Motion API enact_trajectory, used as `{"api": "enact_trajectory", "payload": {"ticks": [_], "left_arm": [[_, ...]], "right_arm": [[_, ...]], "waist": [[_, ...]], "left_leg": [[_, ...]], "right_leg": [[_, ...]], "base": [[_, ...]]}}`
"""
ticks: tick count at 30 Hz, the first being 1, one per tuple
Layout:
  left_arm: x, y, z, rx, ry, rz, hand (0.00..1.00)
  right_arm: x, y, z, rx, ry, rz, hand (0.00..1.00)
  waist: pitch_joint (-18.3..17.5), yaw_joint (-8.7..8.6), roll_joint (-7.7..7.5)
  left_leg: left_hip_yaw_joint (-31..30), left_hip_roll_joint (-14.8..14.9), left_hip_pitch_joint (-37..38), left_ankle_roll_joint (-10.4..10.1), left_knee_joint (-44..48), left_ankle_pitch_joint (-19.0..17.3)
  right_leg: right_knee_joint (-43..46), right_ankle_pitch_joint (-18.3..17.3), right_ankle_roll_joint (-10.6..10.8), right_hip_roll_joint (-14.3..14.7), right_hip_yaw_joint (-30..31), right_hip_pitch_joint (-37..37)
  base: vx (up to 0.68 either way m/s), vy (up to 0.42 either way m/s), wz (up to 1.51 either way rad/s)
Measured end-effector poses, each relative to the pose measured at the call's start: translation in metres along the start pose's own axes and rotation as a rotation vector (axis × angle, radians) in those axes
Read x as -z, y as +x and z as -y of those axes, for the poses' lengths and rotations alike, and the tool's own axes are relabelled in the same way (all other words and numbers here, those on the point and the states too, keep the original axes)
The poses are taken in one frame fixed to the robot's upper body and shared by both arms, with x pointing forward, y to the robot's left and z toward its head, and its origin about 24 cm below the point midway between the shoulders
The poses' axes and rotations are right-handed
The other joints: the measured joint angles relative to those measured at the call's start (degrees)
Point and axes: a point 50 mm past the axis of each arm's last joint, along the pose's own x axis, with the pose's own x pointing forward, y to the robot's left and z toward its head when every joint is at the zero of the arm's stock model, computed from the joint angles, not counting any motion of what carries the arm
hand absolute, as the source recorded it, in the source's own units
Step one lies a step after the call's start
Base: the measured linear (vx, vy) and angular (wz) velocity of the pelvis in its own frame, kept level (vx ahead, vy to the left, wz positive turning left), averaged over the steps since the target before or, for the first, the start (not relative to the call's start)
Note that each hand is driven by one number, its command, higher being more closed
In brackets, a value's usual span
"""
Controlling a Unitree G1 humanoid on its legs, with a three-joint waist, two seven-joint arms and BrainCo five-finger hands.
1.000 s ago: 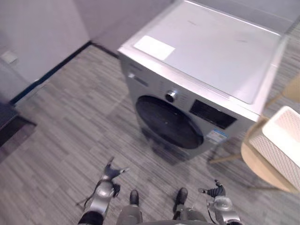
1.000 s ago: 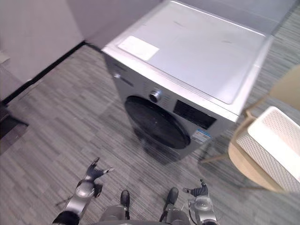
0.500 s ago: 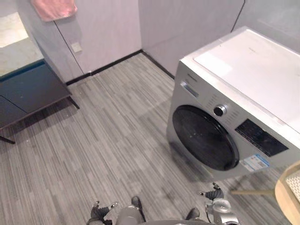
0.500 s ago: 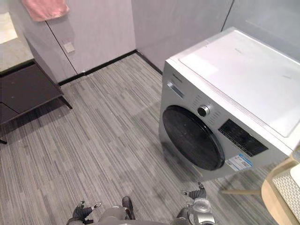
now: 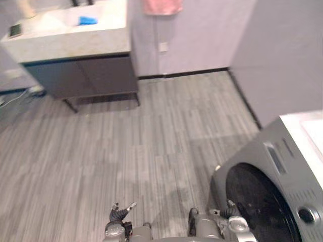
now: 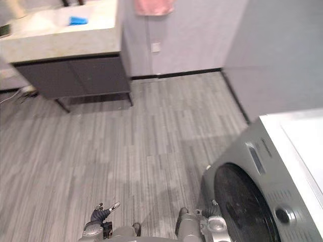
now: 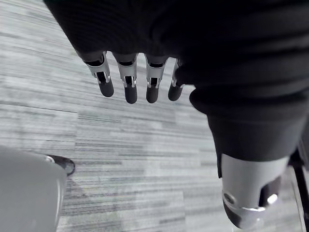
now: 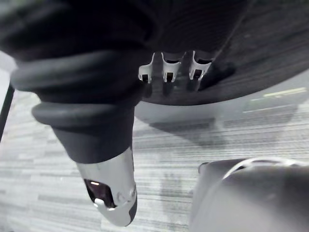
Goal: Pick up the laundry basket with both hands and put the clothes into the washing machine.
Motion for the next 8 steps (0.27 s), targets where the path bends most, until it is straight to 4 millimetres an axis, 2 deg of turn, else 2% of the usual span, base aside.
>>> {"api": "enact_trajectory", "payload": {"ticks": [2, 3, 4, 5, 8], "left_arm": [[-0.003, 0.0, 0.002, 0.006, -0.003, 0.007, 0.0], [-0.003, 0.0, 0.003, 0.008, -0.003, 0.006, 0.0], [-0.002, 0.001, 0.001, 0.005, 0.004, 0.001, 0.0], [-0.001, 0.002, -0.002, 0.001, 0.015, -0.005, 0.0], [-0.001, 0.003, -0.005, -0.007, 0.028, -0.006, 0.0]], "right_arm": [[-0.004, 0.001, 0.002, 0.012, 0.015, 0.009, 0.0], [-0.008, 0.002, 0.004, 0.017, 0.016, 0.019, 0.0], [-0.013, 0.004, 0.004, 0.019, 0.018, 0.032, 0.0], [-0.013, 0.004, 0.003, 0.014, 0.015, 0.032, 0.0], [-0.004, 0.001, -0.008, -0.014, 0.019, -0.009, 0.0]], "waist": [[-0.07, 0.15, -0.85], [-0.17, 0.16, -0.54], [-0.55, 0.18, -0.19], [-0.69, 0.45, -0.79], [-0.96, 1.48, -1.25]], "left_leg": [[7.89, 0.92, 0.65, 0.37, -3.13, 0.62], [8.6, 0.77, 0.6, 0.7, -4.6, 2.76], [9.15, 0.36, 0.64, 1.47, -5.82, 3.16], [9.34, -0.27, 0.34, 1.69, -6.68, 3.64], [11.18, -1.1, 1.78, 2.18, -8.09, 4.31]], "right_leg": [[-1.69, -0.08, -0.12, -0.04, -1.58, 2.9], [-1.94, -0.09, -0.09, 0.1, -1.66, 2.83], [-2.89, 0.04, 0.28, 0.23, -1.26, 2.49], [-4.25, 0.64, 1.11, 0.18, -0.39, 2.08], [-7.25, 2.4, 1.7, 0.32, 1.81, 2.98]], "base": [[0.09, -0.079, 0.66], [0.04, -0.01, 0.19], [0.04, 0.061, -0.01], [0.02, 0.075, -0.08], [0.0, 0.069, -0.25]]}}
